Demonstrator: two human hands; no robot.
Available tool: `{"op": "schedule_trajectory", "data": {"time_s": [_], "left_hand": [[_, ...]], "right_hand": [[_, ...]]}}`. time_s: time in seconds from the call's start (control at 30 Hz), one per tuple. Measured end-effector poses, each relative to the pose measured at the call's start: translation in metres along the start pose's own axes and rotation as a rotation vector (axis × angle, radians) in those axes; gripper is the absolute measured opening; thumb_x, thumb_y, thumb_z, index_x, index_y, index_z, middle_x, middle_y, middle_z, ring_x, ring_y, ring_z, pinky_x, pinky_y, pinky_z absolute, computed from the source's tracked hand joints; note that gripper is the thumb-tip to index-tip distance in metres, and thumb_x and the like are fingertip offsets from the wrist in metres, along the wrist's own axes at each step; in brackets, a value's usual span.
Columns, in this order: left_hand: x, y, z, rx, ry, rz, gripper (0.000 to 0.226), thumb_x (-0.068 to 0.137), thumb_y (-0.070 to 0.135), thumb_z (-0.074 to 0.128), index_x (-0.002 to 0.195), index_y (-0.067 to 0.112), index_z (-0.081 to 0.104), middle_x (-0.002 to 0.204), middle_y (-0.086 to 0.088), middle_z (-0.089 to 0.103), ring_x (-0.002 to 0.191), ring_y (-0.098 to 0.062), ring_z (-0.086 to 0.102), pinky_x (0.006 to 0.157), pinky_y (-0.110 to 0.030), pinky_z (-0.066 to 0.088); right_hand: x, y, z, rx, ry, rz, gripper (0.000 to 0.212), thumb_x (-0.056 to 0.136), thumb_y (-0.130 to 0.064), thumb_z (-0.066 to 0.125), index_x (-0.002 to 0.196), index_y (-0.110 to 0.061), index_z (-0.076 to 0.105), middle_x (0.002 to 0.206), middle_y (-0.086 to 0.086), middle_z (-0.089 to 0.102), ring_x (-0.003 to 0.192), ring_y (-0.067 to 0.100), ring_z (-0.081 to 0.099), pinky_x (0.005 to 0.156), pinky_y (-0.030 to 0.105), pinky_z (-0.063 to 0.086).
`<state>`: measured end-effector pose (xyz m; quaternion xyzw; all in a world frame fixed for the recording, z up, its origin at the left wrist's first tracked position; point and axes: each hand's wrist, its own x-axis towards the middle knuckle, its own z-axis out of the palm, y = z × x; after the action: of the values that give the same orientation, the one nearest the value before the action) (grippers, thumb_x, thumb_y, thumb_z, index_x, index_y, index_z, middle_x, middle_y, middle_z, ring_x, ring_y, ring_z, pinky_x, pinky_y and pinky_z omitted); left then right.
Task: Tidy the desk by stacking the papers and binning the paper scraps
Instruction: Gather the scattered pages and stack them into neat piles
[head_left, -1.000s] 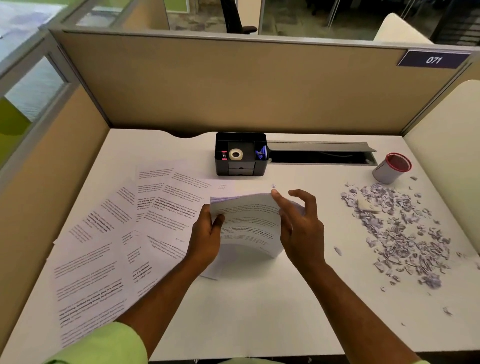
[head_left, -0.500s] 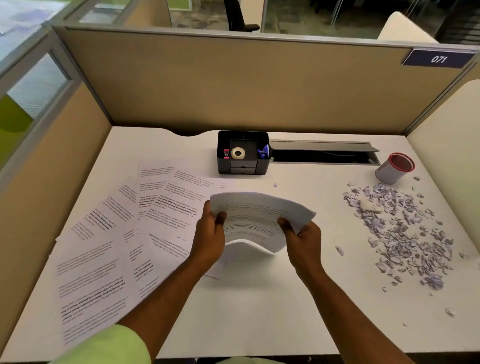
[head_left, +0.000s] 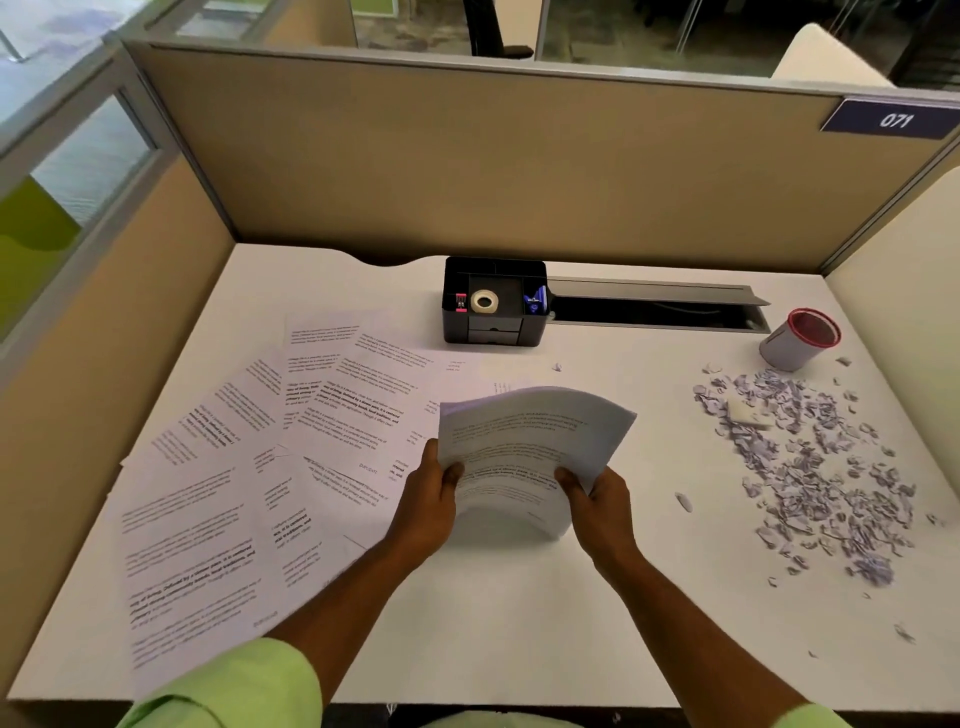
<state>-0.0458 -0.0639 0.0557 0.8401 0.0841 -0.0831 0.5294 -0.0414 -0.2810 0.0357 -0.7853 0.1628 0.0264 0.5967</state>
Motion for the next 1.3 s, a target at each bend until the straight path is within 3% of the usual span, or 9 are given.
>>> {"op": "schedule_trajectory", "data": {"time_s": [0.13,0.23,0.43,0.57,0.63,0.8,1.0,1.17,1.3], "left_hand": [[0.012,0.009,-0.003,0.062,0.046,-0.022,0.022,0.104,0.024,0.041,0.126,0.024,0.04,0.113,0.005,0.06,0.097,-0.014,0.065,0.067,-0.019,0.055],[0.021,0.015,-0.012,0.045,0.097,-0.045,0.02,0.104,0.024,0.042,0.124,0.022,0.042,0.11,0.006,0.061,0.088,-0.006,0.063,0.067,-0.02,0.055],[0.029,0.01,-0.024,-0.065,0.148,-0.165,0.027,0.103,0.022,0.045,0.129,0.019,0.045,0.123,-0.001,0.061,0.109,-0.018,0.061,0.092,-0.041,0.055],[0.021,-0.001,-0.021,-0.1,0.151,-0.244,0.032,0.1,0.028,0.052,0.129,0.022,0.04,0.129,-0.002,0.06,0.111,-0.021,0.062,0.092,-0.041,0.054],[0.017,-0.007,-0.02,-0.121,0.188,-0.313,0.044,0.098,0.032,0.055,0.137,0.022,0.035,0.14,-0.002,0.052,0.123,-0.025,0.055,0.097,-0.037,0.048],[0.018,-0.039,-0.04,0.041,0.26,-0.371,0.048,0.098,0.034,0.054,0.14,0.013,0.04,0.144,-0.01,0.047,0.128,-0.027,0.049,0.1,-0.034,0.042],[0.053,-0.073,-0.087,0.158,0.189,-0.444,0.046,0.098,0.033,0.055,0.138,0.013,0.043,0.146,-0.011,0.045,0.13,-0.03,0.048,0.1,-0.037,0.045],[0.095,-0.099,-0.127,0.283,0.154,-0.49,0.053,0.094,0.034,0.062,0.138,0.01,0.043,0.142,-0.016,0.048,0.127,-0.034,0.05,0.1,-0.041,0.046],[0.128,-0.113,-0.148,0.409,0.088,-0.426,0.081,0.083,0.034,0.076,0.147,0.008,0.034,0.149,-0.016,0.04,0.136,-0.035,0.041,0.109,-0.045,0.041]], "right_hand": [[0.009,-0.005,-0.003,0.001,-0.003,-0.02,0.012,0.099,-0.013,0.064,0.108,-0.014,0.071,0.099,-0.001,0.076,0.09,0.019,0.074,0.069,0.026,0.06],[0.014,-0.021,-0.009,0.098,-0.129,-0.026,0.018,0.097,-0.017,0.069,0.115,-0.013,0.069,0.105,0.0,0.078,0.091,0.018,0.076,0.074,0.032,0.063],[0.029,-0.031,-0.011,0.123,-0.404,0.09,0.031,0.091,-0.02,0.077,0.12,-0.012,0.069,0.112,0.002,0.078,0.097,0.025,0.076,0.083,0.044,0.062],[0.036,-0.015,-0.007,0.076,-0.325,0.098,0.022,0.09,-0.014,0.077,0.111,-0.011,0.072,0.103,0.003,0.079,0.089,0.028,0.077,0.079,0.046,0.063],[0.041,-0.001,-0.009,0.056,-0.279,0.139,0.021,0.088,-0.011,0.077,0.108,-0.009,0.072,0.103,0.007,0.079,0.088,0.031,0.077,0.079,0.049,0.063],[0.051,0.029,-0.021,-0.015,-0.198,0.229,0.021,0.088,-0.012,0.078,0.108,-0.009,0.073,0.103,0.009,0.078,0.089,0.035,0.075,0.083,0.055,0.062],[0.059,0.029,-0.01,-0.001,-0.119,0.316,0.017,0.091,-0.008,0.074,0.108,-0.011,0.07,0.103,0.007,0.075,0.086,0.032,0.072,0.068,0.04,0.059],[0.066,0.033,-0.001,-0.009,-0.036,0.386,0.023,0.089,-0.008,0.075,0.112,-0.009,0.07,0.106,0.01,0.075,0.09,0.037,0.073,0.082,0.055,0.061],[0.067,0.032,0.003,-0.02,-0.003,0.403,0.021,0.09,-0.008,0.075,0.11,-0.01,0.07,0.106,0.011,0.075,0.09,0.039,0.072,0.084,0.057,0.06]]}}
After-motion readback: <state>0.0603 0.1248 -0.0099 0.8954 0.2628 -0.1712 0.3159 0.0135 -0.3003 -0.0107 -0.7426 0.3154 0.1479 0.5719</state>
